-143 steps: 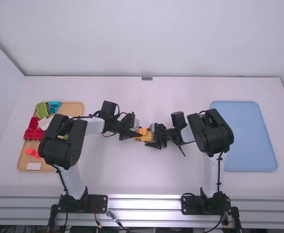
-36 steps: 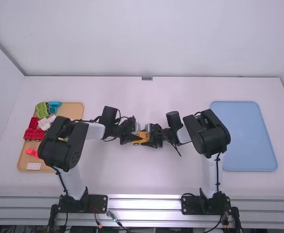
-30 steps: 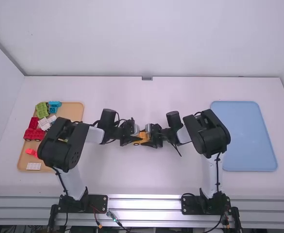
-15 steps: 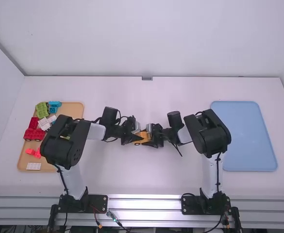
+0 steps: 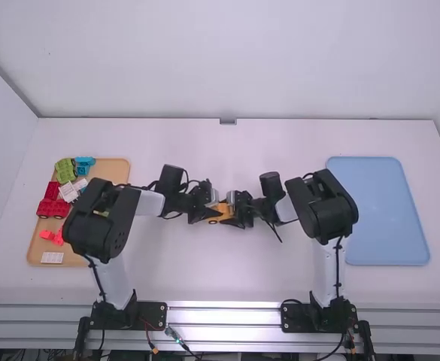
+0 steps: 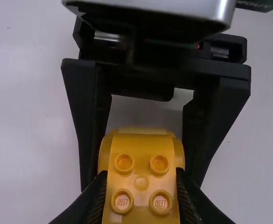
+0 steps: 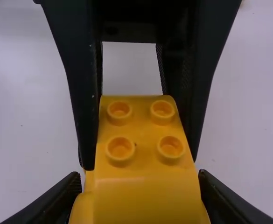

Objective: Assemble lego blocks to make yellow taxi

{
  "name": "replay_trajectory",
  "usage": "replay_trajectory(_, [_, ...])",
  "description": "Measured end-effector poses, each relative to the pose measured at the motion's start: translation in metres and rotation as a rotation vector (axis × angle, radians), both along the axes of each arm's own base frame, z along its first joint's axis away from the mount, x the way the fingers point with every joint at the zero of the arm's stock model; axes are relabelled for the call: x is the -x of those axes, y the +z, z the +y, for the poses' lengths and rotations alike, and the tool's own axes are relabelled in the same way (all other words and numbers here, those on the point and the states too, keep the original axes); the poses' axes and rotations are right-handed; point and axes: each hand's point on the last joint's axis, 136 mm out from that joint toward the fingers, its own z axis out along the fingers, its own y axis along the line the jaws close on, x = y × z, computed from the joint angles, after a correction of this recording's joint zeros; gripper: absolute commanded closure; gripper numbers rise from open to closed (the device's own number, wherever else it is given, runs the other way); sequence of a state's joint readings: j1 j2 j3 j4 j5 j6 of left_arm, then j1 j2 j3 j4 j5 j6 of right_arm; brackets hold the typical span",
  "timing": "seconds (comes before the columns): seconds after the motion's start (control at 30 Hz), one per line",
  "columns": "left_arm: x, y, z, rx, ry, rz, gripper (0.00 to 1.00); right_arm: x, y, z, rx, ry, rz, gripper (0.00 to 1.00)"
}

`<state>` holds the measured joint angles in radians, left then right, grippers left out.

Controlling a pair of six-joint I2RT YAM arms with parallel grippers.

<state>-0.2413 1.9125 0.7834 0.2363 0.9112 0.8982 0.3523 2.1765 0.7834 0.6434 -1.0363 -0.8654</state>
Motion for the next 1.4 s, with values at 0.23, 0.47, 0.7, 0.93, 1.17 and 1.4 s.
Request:
replay_trajectory(0.23, [-0.0019, -0.0004, -0.0018, -0.015, 0.002, -0.018, 0.98, -0.0018, -0.0003, -0.0018, 0.002, -0.008, 0.001, 0.49])
replay_trajectory(0.47, [-0.0023, 0.0, -0.0018, -0.021, 0.002, -0.006, 0.82, -0.002, -0.0004, -0.0019, 0.003, -0.009, 0.0, 0.49])
replay_trajectory(0.7, [-0.0038, 0.0003, -0.0007, -0.045, 0.0, 0.017, 0.73, -0.0022, -0.0004, -0.0019, 0.003, -0.01, 0.001, 0.49])
replay_trajectory(0.93, [-0.004, 0.0001, -0.0003, -0.053, -0.001, 0.022, 0.69, -0.0023, -0.0003, -0.0019, 0.002, -0.011, 0.003, 0.49])
replay_trajectory(1.17, [-0.0053, -0.0049, 0.0025, -0.083, 0.026, 0.039, 0.64, -0.0025, -0.0005, -0.0009, 0.005, -0.013, 0.003, 0.49])
replay_trajectory(1.4, [-0.0059, -0.0072, 0.0034, -0.1, 0.035, 0.04, 0.62, -0.0032, -0.0006, -0.0007, 0.007, -0.017, 0.004, 0.49])
